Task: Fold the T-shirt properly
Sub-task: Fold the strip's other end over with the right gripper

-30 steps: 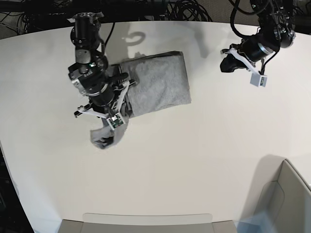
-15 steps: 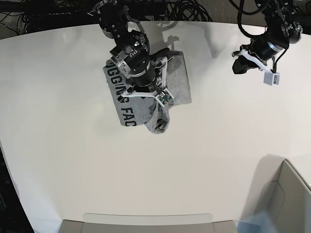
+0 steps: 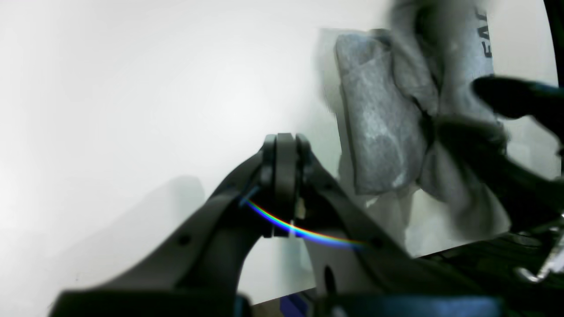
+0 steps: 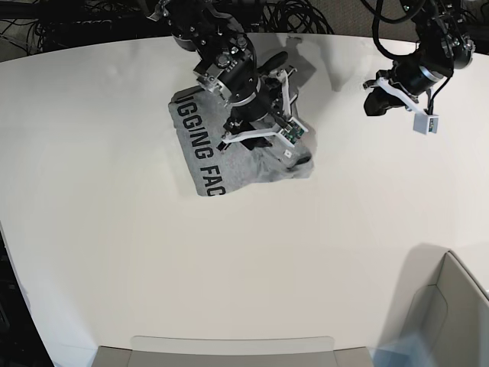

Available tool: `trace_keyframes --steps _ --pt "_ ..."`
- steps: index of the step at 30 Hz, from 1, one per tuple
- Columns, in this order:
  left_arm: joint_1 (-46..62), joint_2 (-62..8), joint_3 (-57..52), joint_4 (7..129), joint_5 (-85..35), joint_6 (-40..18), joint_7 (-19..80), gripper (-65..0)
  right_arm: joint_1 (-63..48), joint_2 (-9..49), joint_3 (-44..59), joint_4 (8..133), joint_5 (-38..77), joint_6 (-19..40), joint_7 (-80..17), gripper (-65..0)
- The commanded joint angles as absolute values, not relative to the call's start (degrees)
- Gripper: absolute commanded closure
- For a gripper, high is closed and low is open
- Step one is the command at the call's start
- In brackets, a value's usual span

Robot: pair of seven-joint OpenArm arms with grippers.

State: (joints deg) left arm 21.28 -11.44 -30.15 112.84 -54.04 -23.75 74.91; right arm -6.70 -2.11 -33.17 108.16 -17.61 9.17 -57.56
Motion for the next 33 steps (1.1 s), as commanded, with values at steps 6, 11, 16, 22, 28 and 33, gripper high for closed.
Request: trace_keyframes --steps 6,11,16,22,28,33 --pt "21.32 -12.09 -30.2 113.63 -54.99 -23.78 74.24 0.0 -7.16 -2.68 -31.6 113.45 -17.36 8.92 -52.97 -29.8" --pt "20.88 -11.82 -26.59 113.98 -55.43 -23.87 74.15 0.0 -7.43 -1.36 -18.95 115.38 -17.36 9.27 -52.79 -29.7" --pt "18.51 -11.91 -14.64 114.95 -55.43 -23.87 73.36 0.0 -6.64 4.7 -9.54 115.12 -13.14 9.54 -52.88 -22.6" --pt "17.8 -12.09 -3.47 115.65 -55.08 -23.87 67.65 0.0 -6.29 9.1 -0.13 112.4 -0.75 9.54 -52.97 -0.4" --pt "17.45 -12.09 6.64 115.21 -50.15 -23.87 66.77 0.0 -6.29 12.97 1.19 104.04 3.91 9.54 -52.97 0.0" --pt "14.55 -11.82 15.34 112.48 -36.53 -23.87 66.68 0.0 -6.29 13.23 -0.57 100.26 4.0 9.54 -52.79 0.0"
